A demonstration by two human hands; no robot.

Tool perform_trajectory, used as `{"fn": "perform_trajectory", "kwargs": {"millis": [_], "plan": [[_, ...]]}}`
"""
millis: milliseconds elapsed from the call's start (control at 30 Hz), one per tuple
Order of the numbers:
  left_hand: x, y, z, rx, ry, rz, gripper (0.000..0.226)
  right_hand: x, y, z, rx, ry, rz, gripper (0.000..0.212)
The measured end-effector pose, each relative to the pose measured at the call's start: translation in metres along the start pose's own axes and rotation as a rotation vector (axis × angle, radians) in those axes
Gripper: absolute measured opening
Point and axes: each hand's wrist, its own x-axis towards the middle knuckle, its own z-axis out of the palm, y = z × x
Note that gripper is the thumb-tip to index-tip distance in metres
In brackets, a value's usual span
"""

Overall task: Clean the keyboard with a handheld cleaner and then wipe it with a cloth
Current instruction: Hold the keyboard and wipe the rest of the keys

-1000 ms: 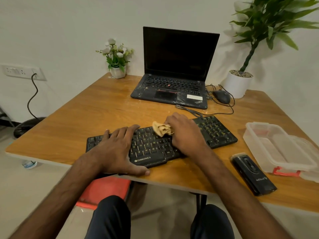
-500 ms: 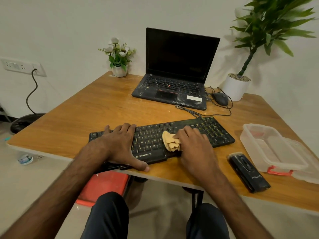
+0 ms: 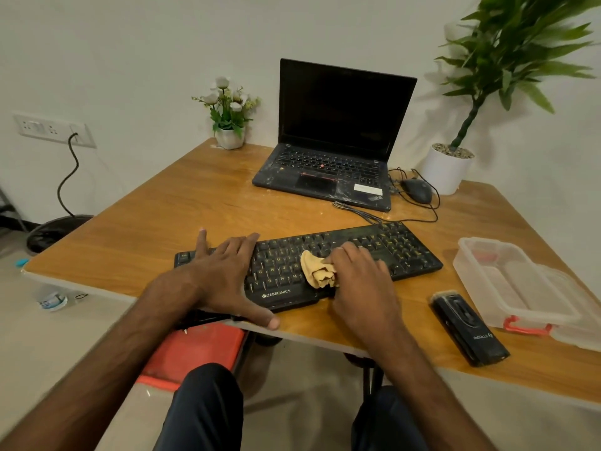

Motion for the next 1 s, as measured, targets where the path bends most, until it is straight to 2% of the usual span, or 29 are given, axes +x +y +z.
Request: {"fn": "perform_trajectory", "kwargs": {"millis": [200, 300, 400, 467, 567, 633, 700, 800, 933, 1000], "plan": [[-0.041, -0.052, 0.017, -0.205, 0.035, -0.050, 0.155, -0.004, 0.005, 0.010, -0.017, 0.097, 0.037, 0.048], [-0.048, -0.060, 0.031, -0.307, 0.185, 0.028, 0.147, -0.006, 0.004, 0.018, -0.069, 0.157, 0.031, 0.047], [-0.045, -0.060, 0.043, -0.446, 0.322, 0.105, 0.140, -0.013, -0.009, 0.025, -0.026, 0.256, -0.041, 0.043], [-0.044, -0.058, 0.045, -0.543, 0.347, 0.129, 0.140, -0.022, -0.036, 0.029, 0.055, 0.285, -0.107, 0.033], [-0.043, -0.058, 0.048, -0.532, 0.361, 0.148, 0.142, -0.037, -0.083, 0.037, 0.091, 0.217, -0.278, 0.030], [-0.044, -0.059, 0.048, -0.520, 0.361, 0.140, 0.144, -0.037, -0.092, 0.035, 0.056, 0.164, -0.310, 0.031], [-0.044, -0.062, 0.048, -0.513, 0.357, 0.118, 0.144, -0.030, -0.069, 0.029, 0.004, 0.161, -0.215, 0.031], [-0.043, -0.060, 0.050, -0.509, 0.364, 0.131, 0.142, -0.022, -0.023, 0.009, -0.061, 0.062, 0.036, 0.041], [-0.041, -0.058, 0.048, -0.608, 0.388, 0.165, 0.137, -0.020, -0.016, 0.014, -0.062, 0.050, 0.096, 0.045], [-0.042, -0.060, 0.044, -0.616, 0.395, 0.188, 0.135, -0.022, -0.017, 0.025, -0.017, 0.105, 0.114, 0.046]]}}
